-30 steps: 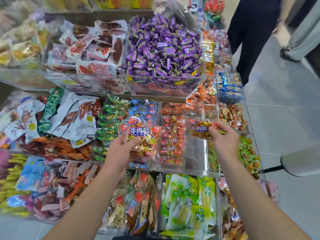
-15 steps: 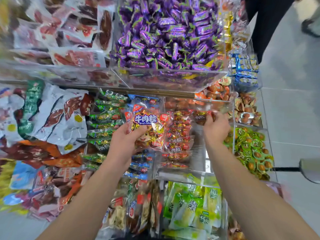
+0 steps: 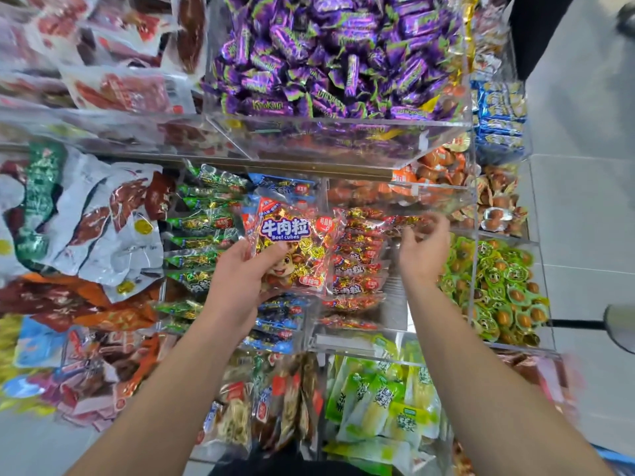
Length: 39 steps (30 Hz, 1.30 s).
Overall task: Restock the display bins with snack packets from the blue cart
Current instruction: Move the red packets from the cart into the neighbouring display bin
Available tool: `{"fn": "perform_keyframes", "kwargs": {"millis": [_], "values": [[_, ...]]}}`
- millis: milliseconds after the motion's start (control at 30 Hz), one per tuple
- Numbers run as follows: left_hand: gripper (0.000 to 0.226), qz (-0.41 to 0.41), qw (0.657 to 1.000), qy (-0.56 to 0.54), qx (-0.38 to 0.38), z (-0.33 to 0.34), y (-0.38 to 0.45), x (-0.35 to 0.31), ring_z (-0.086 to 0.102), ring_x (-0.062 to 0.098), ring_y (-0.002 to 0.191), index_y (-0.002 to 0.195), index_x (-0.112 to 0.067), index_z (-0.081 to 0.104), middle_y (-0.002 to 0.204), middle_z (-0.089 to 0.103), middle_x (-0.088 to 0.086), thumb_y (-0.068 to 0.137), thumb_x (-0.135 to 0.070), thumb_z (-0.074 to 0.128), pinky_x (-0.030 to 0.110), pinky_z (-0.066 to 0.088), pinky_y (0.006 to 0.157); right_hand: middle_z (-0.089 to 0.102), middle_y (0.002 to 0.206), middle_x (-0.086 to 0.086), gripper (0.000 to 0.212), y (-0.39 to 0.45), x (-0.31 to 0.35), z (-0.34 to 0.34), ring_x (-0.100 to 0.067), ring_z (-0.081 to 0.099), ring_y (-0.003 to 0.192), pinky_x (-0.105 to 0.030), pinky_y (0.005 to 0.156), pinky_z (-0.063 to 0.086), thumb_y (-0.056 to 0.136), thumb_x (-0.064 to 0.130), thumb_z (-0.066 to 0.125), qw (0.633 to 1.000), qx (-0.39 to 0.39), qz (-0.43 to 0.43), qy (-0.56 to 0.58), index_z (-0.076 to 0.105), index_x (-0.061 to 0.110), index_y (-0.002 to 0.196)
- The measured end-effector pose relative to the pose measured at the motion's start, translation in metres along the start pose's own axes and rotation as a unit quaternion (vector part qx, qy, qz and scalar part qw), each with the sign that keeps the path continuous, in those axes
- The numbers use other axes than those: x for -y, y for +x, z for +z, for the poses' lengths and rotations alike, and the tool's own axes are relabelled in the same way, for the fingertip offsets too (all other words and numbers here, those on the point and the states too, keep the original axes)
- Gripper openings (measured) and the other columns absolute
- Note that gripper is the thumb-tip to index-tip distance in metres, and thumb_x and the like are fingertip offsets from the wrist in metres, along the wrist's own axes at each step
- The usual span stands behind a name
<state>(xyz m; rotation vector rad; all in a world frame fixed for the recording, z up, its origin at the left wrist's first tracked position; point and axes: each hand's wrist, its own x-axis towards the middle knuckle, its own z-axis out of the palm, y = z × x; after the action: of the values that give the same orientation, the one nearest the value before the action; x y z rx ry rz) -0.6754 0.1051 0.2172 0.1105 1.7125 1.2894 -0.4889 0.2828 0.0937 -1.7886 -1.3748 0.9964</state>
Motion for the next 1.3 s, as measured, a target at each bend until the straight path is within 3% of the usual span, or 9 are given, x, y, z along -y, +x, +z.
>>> {"fn": "perform_keyframes", "kwargs": {"millis": [67,167,367,500,700,900,1133,1200,1300], "values": [[0.107,0.001,1.0,0.001,-0.001,0.001,0.0,0.0,0.075,0.022,0.091,0.15,0.001,0.035,0.121,0.067,0.016,0.061,-0.041,0.08,0.028,0.059,0.067,0.058,0.091,0.015,0.043,0.003,0.003,-0.004,0.003,0.059,0.075,-0.019,0.08,0.051,0.095,0.013,0.06,0.994,0.066,-0.041,-0.079,0.051,0.022,0.136],[0.103,0.002,1.0,-0.002,0.0,0.001,0.001,0.002,0.074,0.024,0.094,0.147,0.001,0.039,0.118,0.069,0.016,0.062,-0.039,0.08,0.029,0.059,0.068,0.067,0.108,-0.004,0.045,0.016,0.01,-0.011,-0.023,0.065,0.093,-0.038,0.086,0.053,0.097,0.018,0.056,0.97,0.156,-0.029,-0.183,0.047,0.023,0.141],[0.086,-0.001,1.0,0.001,0.001,-0.001,0.003,0.005,0.076,0.02,0.087,0.136,0.0,0.05,0.106,0.075,0.011,0.064,-0.039,0.079,0.027,0.059,0.065,0.072,0.099,-0.013,0.022,0.022,0.011,-0.019,-0.034,0.066,0.093,-0.036,0.079,0.05,0.094,0.025,0.063,0.969,0.041,-0.053,-0.238,0.065,0.012,0.111],[0.094,-0.002,1.0,0.005,-0.004,0.001,0.004,0.006,0.075,0.021,0.093,0.14,0.001,0.047,0.111,0.074,0.011,0.064,-0.041,0.08,0.029,0.058,0.069,0.072,0.097,-0.013,0.022,0.017,0.017,-0.013,-0.034,0.068,0.091,-0.043,0.082,0.055,0.094,0.028,0.06,0.976,-0.017,-0.036,-0.215,0.065,0.012,0.109],[0.106,-0.005,1.0,0.006,-0.003,0.001,0.004,0.006,0.074,0.02,0.097,0.147,-0.002,0.039,0.12,0.07,0.01,0.063,-0.048,0.086,0.037,0.057,0.08,0.069,0.107,-0.014,0.03,0.031,0.023,-0.009,-0.036,0.063,0.1,-0.035,0.078,0.045,0.092,0.022,0.057,0.949,0.123,-0.032,-0.289,0.06,0.012,0.12],[0.112,-0.006,1.0,-0.005,0.011,0.002,0.004,0.002,0.068,0.025,0.113,0.151,-0.004,0.035,0.138,0.06,0.012,0.06,-0.047,0.084,0.056,0.045,0.108,0.065,0.098,-0.003,0.055,0.009,0.01,-0.014,-0.022,0.064,0.081,-0.041,0.076,0.053,0.09,0.012,0.059,0.982,0.092,-0.033,-0.163,0.033,0.015,0.139],[0.111,-0.005,1.0,-0.012,0.008,0.003,0.001,0.003,0.072,0.023,0.104,0.149,-0.001,0.036,0.127,0.067,0.011,0.061,-0.047,0.086,0.044,0.057,0.092,0.035,0.154,-0.01,0.086,0.013,0.002,-0.009,-0.028,0.034,0.143,-0.042,0.118,0.029,0.086,0.012,0.07,0.982,0.159,0.027,-0.101,0.019,0.014,0.155],[0.117,-0.002,1.0,-0.011,0.014,0.005,-0.001,0.0,0.067,0.026,0.115,0.151,-0.003,0.034,0.139,0.06,0.013,0.057,-0.049,0.087,0.054,0.047,0.106,0.034,0.156,-0.007,0.089,0.011,0.003,-0.011,-0.027,0.033,0.143,-0.04,0.117,0.029,0.086,0.011,0.07,0.982,0.165,0.021,-0.09,0.015,0.018,0.156],[0.125,0.006,1.0,-0.006,0.021,0.006,-0.004,-0.002,0.066,0.027,0.116,0.151,-0.002,0.033,0.139,0.059,0.014,0.051,-0.052,0.087,0.057,0.043,0.11,0.044,0.149,-0.003,0.087,0.007,0.002,-0.016,-0.018,0.049,0.122,-0.033,0.104,0.039,0.086,0.009,0.067,0.987,0.152,0.042,-0.037,0.015,0.03,0.153]]}}
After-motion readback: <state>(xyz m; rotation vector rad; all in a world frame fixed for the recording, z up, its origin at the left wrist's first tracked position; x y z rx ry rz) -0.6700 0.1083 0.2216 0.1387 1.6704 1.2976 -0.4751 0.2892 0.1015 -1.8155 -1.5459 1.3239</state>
